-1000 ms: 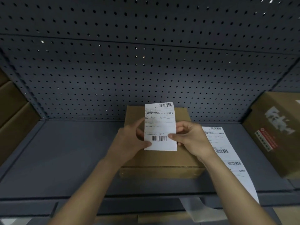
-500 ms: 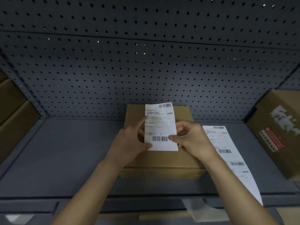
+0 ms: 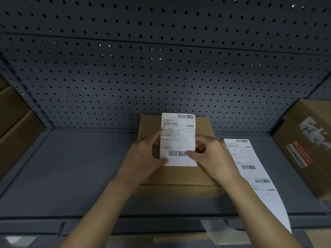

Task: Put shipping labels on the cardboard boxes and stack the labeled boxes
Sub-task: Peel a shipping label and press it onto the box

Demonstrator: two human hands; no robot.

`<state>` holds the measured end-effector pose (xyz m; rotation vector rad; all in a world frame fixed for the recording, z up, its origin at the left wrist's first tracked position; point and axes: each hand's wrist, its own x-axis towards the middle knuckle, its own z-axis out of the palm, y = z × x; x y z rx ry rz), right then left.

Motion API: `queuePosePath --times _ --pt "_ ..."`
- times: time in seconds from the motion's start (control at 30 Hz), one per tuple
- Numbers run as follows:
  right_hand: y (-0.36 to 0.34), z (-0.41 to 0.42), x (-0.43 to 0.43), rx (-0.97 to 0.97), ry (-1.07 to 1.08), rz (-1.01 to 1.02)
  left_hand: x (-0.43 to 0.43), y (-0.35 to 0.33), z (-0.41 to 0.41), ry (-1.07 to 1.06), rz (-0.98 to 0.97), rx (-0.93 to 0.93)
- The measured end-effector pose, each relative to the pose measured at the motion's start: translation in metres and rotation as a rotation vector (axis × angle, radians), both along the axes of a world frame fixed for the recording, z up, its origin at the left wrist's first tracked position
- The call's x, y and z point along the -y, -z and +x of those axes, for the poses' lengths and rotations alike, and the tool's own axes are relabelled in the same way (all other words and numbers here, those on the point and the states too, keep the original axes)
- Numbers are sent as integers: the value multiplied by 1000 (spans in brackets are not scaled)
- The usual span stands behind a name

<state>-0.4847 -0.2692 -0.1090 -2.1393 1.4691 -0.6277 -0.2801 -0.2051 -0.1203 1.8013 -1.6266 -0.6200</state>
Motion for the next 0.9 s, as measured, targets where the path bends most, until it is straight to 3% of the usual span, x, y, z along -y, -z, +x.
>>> queuePosePath --times 0.27,0.43,0.53,0.7,0.9 --pt "3 -3 -3 1 43 -33 -5 5 -1 -30 -107 59" --pt "14 -3 -13 29 15 -51 -10 9 -6 -143 -122 342" --pt "19 -1 -14 -35 20 -60 -11 11 -5 -169 -59 369" --pt "22 -18 -5 14 134 -30 -11 14 11 -192 82 196" --pt "22 -12 1 -44 103 -31 2 20 18 -180 207 -224"
